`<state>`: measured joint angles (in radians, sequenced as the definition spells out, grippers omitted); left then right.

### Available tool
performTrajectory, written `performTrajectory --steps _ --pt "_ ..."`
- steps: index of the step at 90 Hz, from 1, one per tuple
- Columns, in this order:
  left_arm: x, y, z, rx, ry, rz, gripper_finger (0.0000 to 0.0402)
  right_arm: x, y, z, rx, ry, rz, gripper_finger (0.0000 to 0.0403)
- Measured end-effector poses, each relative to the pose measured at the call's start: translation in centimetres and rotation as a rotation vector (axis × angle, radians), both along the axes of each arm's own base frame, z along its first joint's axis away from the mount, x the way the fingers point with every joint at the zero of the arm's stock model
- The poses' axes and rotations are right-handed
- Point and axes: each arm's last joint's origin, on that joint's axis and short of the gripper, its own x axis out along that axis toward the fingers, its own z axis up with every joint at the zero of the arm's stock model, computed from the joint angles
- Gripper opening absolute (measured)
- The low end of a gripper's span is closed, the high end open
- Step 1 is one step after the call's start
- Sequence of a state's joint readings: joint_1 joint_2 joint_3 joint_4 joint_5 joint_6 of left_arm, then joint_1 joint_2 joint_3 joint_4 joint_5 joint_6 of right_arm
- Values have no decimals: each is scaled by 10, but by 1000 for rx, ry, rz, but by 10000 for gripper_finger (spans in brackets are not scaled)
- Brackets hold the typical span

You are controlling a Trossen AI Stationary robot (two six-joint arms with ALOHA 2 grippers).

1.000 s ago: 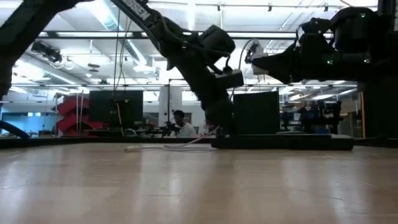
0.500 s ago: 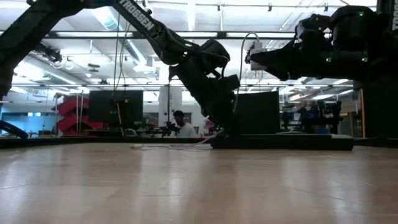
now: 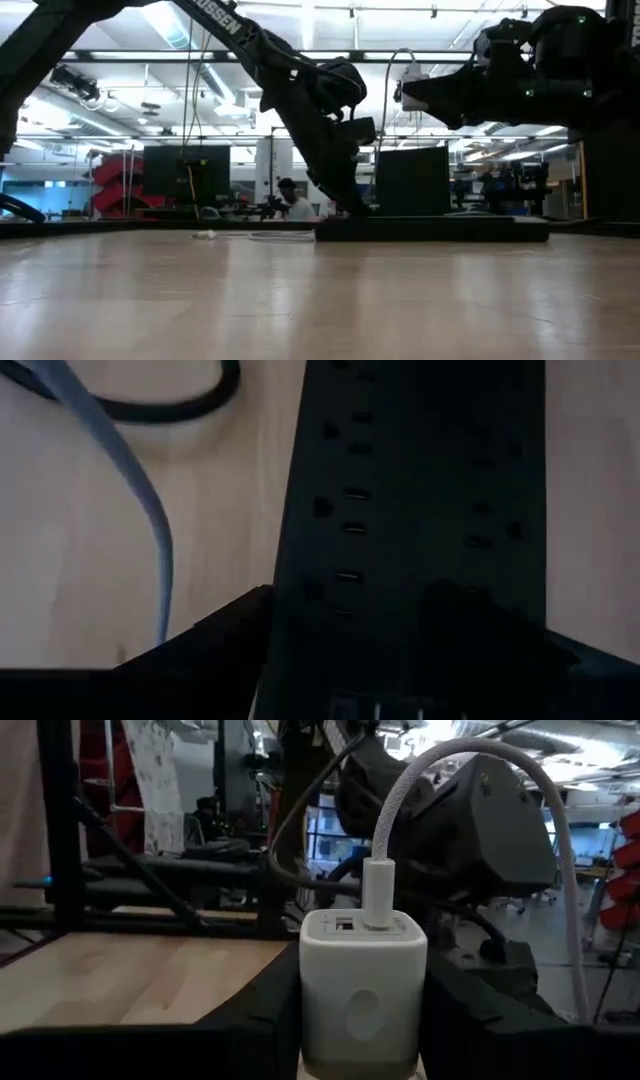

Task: Insert USB
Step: Insert the white charger adapter into the black outlet extension

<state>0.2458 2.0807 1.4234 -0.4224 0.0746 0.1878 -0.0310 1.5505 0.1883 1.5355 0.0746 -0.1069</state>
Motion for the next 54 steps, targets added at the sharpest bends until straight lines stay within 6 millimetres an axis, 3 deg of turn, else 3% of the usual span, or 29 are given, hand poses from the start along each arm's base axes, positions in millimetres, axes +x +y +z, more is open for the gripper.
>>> performTrajectory --steps 31,54 --pt "-7 -13 13 -45 28 -32 256 5 -1 -4 76 53 74 114" --pt "-27 -18 47 -41 40 -20 236 35 5 3 40 159 123 114"
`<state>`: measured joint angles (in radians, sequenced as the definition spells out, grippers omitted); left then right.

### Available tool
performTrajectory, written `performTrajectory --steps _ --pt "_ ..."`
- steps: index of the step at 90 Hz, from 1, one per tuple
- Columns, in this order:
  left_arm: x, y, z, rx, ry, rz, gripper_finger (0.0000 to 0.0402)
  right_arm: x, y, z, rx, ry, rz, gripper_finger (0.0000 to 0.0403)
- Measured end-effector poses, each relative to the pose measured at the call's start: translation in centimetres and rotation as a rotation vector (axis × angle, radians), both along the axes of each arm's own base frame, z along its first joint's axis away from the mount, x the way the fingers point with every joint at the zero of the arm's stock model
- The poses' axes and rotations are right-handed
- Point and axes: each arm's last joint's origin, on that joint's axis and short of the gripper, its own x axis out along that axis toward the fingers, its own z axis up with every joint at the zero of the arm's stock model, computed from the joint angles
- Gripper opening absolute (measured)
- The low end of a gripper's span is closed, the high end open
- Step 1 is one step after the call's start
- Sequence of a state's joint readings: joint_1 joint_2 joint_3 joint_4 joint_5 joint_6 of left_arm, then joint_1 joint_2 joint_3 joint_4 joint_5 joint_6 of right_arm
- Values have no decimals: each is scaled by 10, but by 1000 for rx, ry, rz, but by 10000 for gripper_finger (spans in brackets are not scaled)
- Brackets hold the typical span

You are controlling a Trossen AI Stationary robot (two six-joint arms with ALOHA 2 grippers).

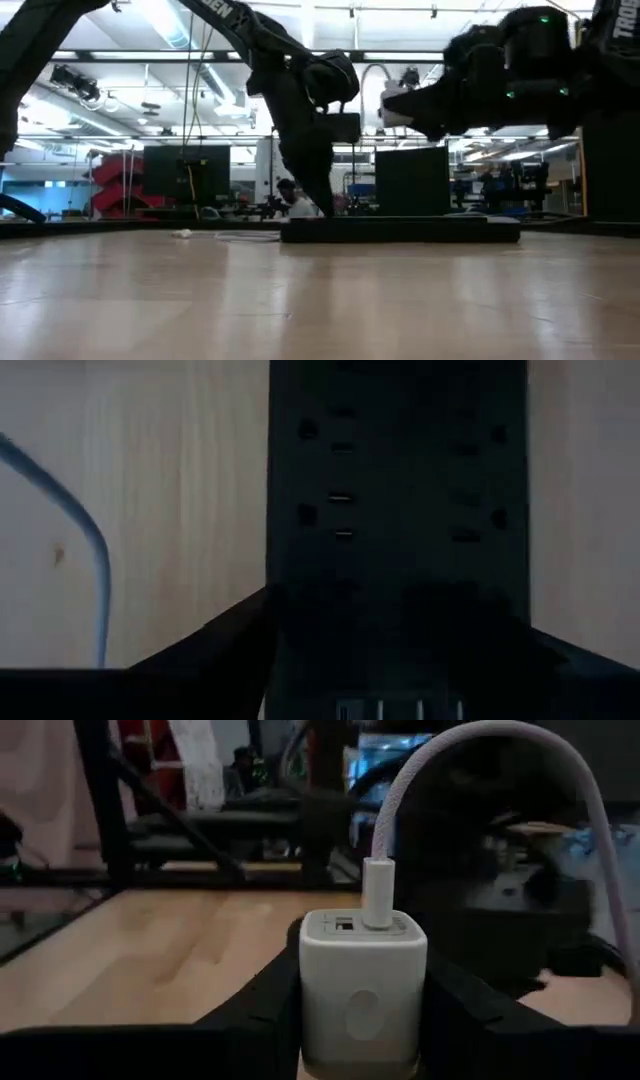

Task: Insert USB
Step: Insert the white charger adapter into the black outlet extension

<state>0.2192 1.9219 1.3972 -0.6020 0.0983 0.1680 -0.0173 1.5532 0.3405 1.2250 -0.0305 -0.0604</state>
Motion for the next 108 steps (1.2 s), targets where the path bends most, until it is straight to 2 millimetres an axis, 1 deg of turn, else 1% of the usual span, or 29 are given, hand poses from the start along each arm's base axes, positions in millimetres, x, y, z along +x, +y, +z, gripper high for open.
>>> performTrajectory --steps 6,11,18,26,35,41,47,56,65,74,86,97,108 --pt "-11 -2 11 -5 -13 16 233 1 3 4 -14 -29 12 114" --pt "-22 -5 11 -12 -18 31 232 1 5 6 -19 -57 19 114" --pt "-36 -9 4 -19 -52 51 230 1 6 6 -20 -58 22 114" --pt "-46 -15 -3 -14 -144 58 229 1 3 5 -21 -47 12 114" --pt "-46 -20 -10 -4 -257 45 229 1 -3 4 -16 -39 -12 114" --pt "-44 -24 -18 -4 -264 31 229 1 -5 5 -15 -41 -25 114" --pt "-39 -27 -22 12 -281 14 229 1 -7 5 -12 -42 -25 114" --pt "-36 -29 -30 40 -258 21 229 2 -6 2 -9 -47 -12 114" --pt "-35 -27 -37 43 -227 41 229 6 -6 -7 -4 -15 -5 114" --pt "-35 -25 -43 44 -202 59 229 9 -8 -25 -1 41 -7 114" --pt "-36 -25 -44 41 -180 63 229 11 -17 -40 30 26 -26 114" --pt "-37 -25 -43 41 -177 64 229 9 -27 -51 87 12 -3 114" --pt "-38 -25 -45 42 -165 67 229 5 -34 -61 129 62 -24 114"
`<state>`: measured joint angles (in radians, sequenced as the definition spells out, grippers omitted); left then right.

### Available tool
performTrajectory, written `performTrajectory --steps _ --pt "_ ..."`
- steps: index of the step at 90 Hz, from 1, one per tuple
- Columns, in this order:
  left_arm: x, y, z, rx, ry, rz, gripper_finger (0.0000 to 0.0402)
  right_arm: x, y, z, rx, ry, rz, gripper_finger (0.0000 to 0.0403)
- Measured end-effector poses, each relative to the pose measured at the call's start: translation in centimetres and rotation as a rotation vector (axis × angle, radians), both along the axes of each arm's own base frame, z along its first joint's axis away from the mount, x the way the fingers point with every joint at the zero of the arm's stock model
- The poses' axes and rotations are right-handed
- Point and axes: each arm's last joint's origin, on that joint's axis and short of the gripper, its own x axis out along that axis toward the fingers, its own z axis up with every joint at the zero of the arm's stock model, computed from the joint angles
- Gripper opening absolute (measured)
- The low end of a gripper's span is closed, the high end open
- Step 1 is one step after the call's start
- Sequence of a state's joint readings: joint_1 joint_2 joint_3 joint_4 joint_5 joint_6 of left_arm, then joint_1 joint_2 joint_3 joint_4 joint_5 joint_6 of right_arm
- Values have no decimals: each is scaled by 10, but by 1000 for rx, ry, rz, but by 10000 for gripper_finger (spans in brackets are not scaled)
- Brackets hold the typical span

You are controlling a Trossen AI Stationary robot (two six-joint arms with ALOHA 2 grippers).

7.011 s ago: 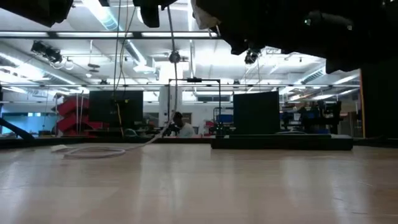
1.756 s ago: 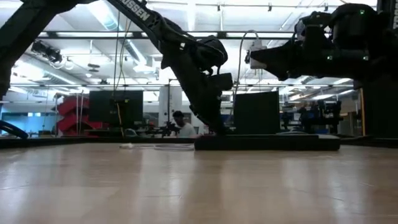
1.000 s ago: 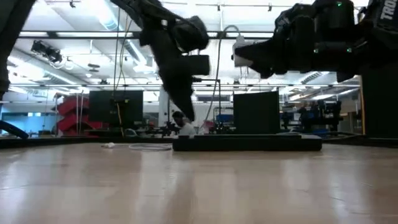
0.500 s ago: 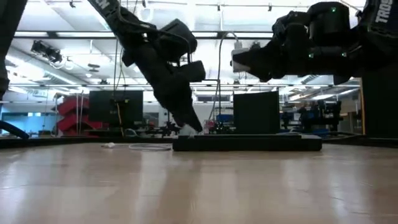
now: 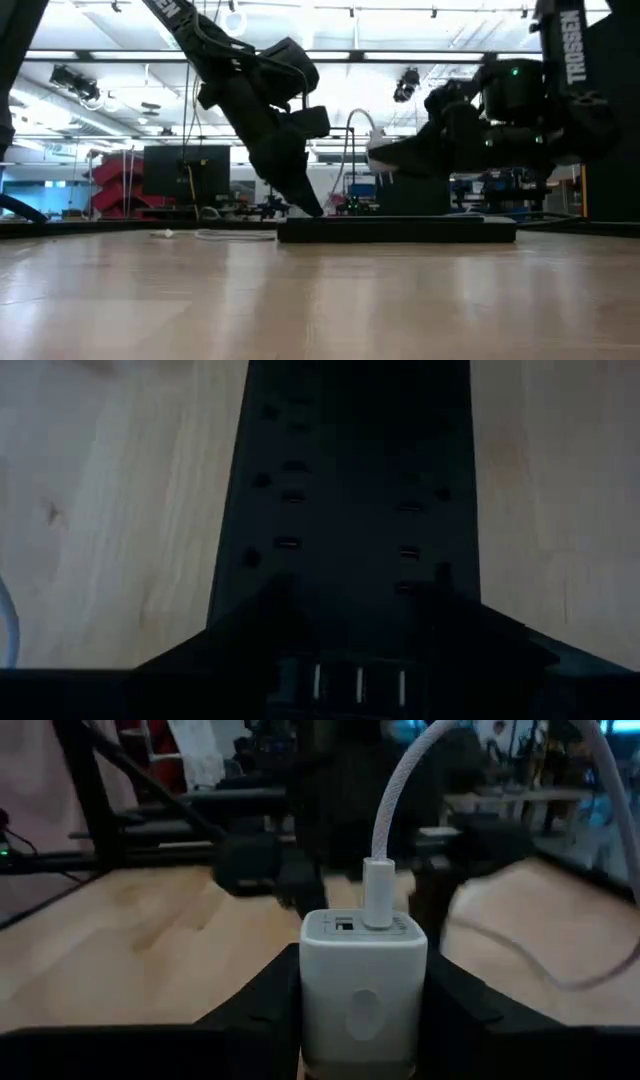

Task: Insert USB
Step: Insert the white charger adapter into the black outlet extension

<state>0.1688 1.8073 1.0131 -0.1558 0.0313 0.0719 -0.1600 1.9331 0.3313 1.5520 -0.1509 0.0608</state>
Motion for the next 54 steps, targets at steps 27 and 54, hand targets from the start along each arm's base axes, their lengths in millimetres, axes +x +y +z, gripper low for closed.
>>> performTrajectory --steps 27,54 --pt "-1 0 -1 -5 9 6 229 -12 2 -9 22 54 -46 114" --pt "-3 0 -3 -19 37 27 229 0 13 -16 25 68 -42 114"
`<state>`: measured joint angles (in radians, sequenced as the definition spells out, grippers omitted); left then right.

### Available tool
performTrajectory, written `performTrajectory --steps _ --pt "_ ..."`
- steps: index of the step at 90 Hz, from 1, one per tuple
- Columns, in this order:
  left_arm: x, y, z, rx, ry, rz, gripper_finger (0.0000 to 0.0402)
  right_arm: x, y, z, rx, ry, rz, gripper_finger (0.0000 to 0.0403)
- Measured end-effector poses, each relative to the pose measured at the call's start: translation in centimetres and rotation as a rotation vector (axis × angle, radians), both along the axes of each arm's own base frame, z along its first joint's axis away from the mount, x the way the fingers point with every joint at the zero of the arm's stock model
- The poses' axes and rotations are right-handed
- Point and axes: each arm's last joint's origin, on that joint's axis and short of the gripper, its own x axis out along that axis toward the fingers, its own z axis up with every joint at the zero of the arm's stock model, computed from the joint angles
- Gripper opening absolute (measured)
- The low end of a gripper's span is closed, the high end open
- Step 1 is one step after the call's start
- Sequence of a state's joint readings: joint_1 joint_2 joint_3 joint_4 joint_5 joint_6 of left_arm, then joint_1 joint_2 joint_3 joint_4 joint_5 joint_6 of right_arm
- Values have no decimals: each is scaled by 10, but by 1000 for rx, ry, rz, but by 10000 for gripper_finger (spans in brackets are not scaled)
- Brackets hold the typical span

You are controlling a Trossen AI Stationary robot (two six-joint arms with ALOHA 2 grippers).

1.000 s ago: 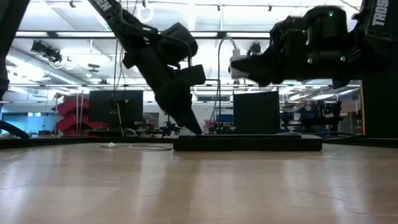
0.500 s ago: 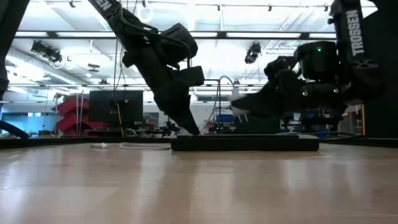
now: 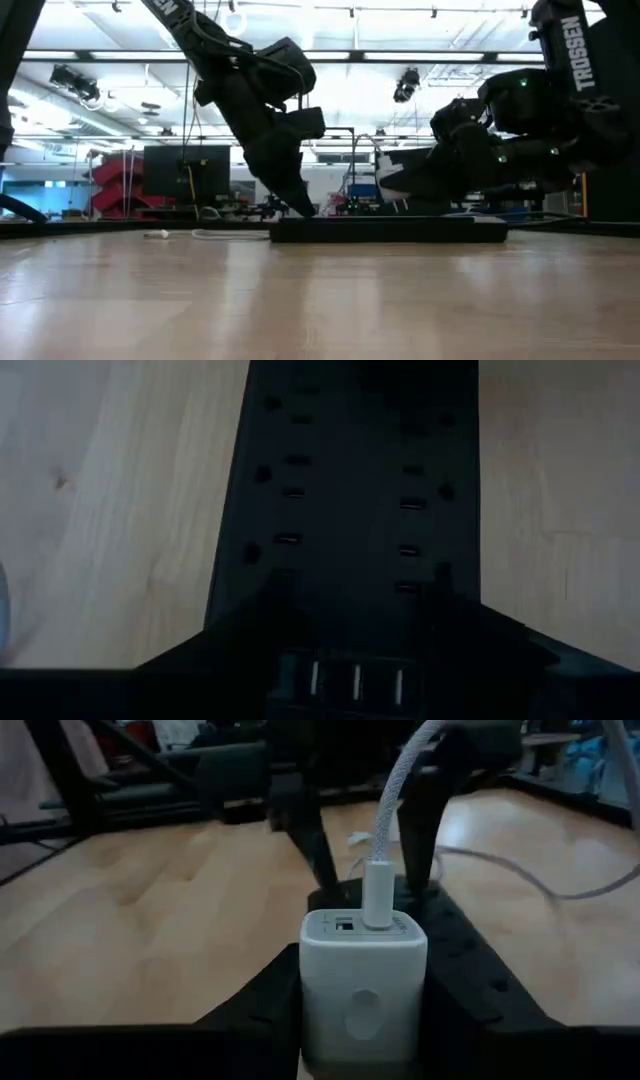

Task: Insert USB
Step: Insert the white charger adapter into the black outlet extension

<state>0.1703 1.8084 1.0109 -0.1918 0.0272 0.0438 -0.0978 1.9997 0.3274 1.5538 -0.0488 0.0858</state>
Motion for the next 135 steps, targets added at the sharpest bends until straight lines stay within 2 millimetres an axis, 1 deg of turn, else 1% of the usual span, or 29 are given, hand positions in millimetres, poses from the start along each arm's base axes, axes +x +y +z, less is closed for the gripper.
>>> performTrajectory --steps 11,20,27,52,69,105,118,135 --pt "0 0 0 0 -1 0 229 13 1 -4 -6 -14 14 114" --pt "0 0 0 -1 2 1 229 17 0 -5 -15 -19 17 114" --pt "0 0 0 -3 3 2 229 16 -1 -4 -20 -17 12 114" --pt "-1 0 -1 -7 13 4 229 -1 -5 7 -48 -22 -17 114" --pt "-4 -1 -2 -24 46 17 229 4 1 11 -78 -49 35 114" --pt "-4 -1 -2 -26 46 18 229 5 -2 11 -85 -49 21 114" --pt "-4 -1 -2 -26 45 18 229 4 -3 5 -62 11 -10 114" --pt "-3 -1 -1 -26 40 20 229 4 -3 5 -55 14 -16 114"
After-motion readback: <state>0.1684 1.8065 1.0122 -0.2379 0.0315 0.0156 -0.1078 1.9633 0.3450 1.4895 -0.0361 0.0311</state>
